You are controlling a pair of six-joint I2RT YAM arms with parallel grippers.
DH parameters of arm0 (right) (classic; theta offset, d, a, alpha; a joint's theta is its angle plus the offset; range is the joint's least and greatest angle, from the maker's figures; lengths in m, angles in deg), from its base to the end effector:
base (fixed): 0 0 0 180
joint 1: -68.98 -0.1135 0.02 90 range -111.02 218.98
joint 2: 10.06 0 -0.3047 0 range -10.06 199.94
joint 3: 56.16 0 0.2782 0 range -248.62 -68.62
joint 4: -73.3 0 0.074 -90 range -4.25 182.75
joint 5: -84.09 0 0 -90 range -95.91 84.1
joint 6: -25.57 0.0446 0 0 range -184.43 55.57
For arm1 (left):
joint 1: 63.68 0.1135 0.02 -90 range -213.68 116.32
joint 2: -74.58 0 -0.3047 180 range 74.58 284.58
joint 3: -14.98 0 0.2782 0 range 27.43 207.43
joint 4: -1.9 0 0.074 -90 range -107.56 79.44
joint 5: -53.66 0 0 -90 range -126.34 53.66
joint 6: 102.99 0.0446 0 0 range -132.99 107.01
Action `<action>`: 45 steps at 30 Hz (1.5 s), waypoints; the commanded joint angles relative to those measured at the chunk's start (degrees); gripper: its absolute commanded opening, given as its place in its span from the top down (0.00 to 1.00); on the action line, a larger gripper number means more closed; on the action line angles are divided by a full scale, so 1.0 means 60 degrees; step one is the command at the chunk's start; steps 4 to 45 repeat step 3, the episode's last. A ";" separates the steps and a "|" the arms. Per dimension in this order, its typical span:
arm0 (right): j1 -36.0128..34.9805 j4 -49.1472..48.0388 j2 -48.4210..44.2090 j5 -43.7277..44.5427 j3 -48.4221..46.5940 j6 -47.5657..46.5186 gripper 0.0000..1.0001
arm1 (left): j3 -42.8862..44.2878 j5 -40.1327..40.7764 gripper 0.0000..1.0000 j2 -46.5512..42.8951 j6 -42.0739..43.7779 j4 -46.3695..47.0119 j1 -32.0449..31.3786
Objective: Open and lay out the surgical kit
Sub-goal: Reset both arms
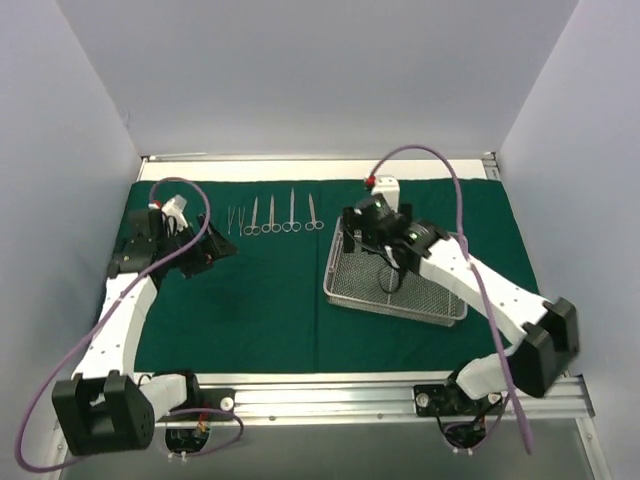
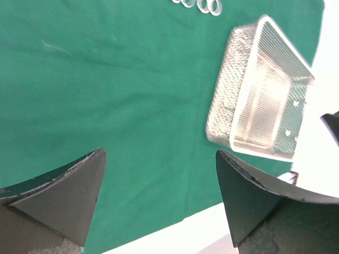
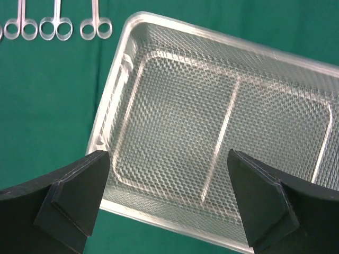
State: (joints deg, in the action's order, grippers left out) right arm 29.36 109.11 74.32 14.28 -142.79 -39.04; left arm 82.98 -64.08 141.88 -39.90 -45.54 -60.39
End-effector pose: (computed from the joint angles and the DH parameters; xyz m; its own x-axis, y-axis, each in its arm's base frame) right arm 0.2907 0.2207 0.3636 -0.5463 0.0702 -0.8346 -0.1580 0.9700 0.1849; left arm 0.2591 -0.0059 0.3154 -0.7695 -0.4455 -0.4577 -0.0904 0.7853 -0.6124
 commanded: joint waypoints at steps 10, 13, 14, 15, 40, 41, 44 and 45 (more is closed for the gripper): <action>-0.0399 -0.2088 -0.3947 0.0050 0.3393 0.0631 0.00 | -0.2282 -0.1596 0.06 -0.2248 -0.2307 0.3724 -0.0372; -0.0399 -0.2088 -0.3947 0.0050 0.3393 0.0631 0.00 | -0.2282 -0.1596 0.06 -0.2248 -0.2307 0.3724 -0.0372; -0.0399 -0.2088 -0.3947 0.0050 0.3393 0.0631 0.00 | -0.2282 -0.1596 0.06 -0.2248 -0.2307 0.3724 -0.0372; -0.0399 -0.2088 -0.3947 0.0050 0.3393 0.0631 0.00 | -0.2282 -0.1596 0.06 -0.2248 -0.2307 0.3724 -0.0372; -0.0399 -0.2088 -0.3947 0.0050 0.3393 0.0631 0.00 | -0.2282 -0.1596 0.06 -0.2248 -0.2307 0.3724 -0.0372; -0.0399 -0.2088 -0.3947 0.0050 0.3393 0.0631 0.00 | -0.2282 -0.1596 0.06 -0.2248 -0.2307 0.3724 -0.0372; -0.0399 -0.2088 -0.3947 0.0050 0.3393 0.0631 0.00 | -0.2282 -0.1596 0.06 -0.2248 -0.2307 0.3724 -0.0372; -0.0399 -0.2088 -0.3947 0.0050 0.3393 0.0631 0.00 | -0.2282 -0.1596 0.06 -0.2248 -0.2307 0.3724 -0.0372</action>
